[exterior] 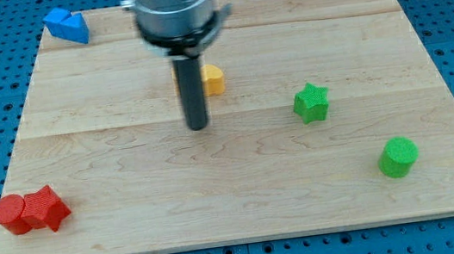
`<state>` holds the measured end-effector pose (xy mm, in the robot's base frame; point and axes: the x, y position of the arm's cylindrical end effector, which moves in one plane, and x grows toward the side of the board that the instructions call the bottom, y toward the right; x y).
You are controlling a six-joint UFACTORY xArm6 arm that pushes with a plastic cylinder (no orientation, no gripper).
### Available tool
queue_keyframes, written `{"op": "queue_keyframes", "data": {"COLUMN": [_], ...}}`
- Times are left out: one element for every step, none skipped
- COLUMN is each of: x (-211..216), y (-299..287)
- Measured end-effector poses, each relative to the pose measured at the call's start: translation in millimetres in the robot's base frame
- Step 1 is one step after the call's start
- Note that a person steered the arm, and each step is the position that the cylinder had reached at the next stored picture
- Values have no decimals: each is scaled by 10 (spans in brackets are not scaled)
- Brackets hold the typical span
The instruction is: Keep the red star at the bottom left side of the green star
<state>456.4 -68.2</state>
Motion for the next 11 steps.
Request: {"op": "queue_keyframes", "data": {"x": [-223,-259,-260,-101,-58,508,1032,1253,1214,1132,1131], "y": [-364,-798,-1451,-2338,-2368,-2363,-2362,-2292,-1749,-1186,-1057]}}
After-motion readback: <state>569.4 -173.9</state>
